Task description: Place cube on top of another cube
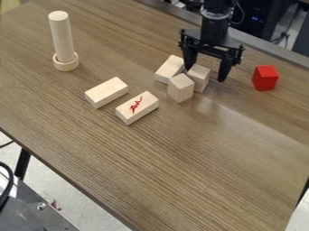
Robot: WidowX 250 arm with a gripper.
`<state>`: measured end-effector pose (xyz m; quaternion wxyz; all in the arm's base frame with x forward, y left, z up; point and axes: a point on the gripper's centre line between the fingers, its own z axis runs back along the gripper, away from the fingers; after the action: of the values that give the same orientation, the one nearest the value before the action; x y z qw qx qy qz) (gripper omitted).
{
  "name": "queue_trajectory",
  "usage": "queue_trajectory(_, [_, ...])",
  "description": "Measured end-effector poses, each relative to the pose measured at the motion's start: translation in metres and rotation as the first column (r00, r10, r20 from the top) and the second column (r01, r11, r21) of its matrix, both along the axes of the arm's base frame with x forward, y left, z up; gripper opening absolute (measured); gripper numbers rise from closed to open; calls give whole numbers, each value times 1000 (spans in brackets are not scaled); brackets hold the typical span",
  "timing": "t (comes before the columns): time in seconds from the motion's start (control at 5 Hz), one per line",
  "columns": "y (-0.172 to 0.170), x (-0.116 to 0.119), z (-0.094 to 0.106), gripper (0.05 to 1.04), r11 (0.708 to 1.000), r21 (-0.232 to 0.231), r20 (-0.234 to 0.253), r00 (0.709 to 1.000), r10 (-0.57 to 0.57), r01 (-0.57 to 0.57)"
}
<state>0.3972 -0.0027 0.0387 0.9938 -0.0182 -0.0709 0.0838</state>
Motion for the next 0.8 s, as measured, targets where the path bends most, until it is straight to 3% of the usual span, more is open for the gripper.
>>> queue_trajectory(0.2, [-2,1,-4,695,1000,-10,-8,1000,3,-3])
queue_trajectory(0.4, [0,2,-3,561,1000,2,-31,1000,-5,6])
queue_trajectory(0.6, [-2,-1,-3,561,1000,-6,-47,999,-21,21])
queue_trajectory(0.8, [-4,-1,2,561,999,-20,-30,999,-38,38])
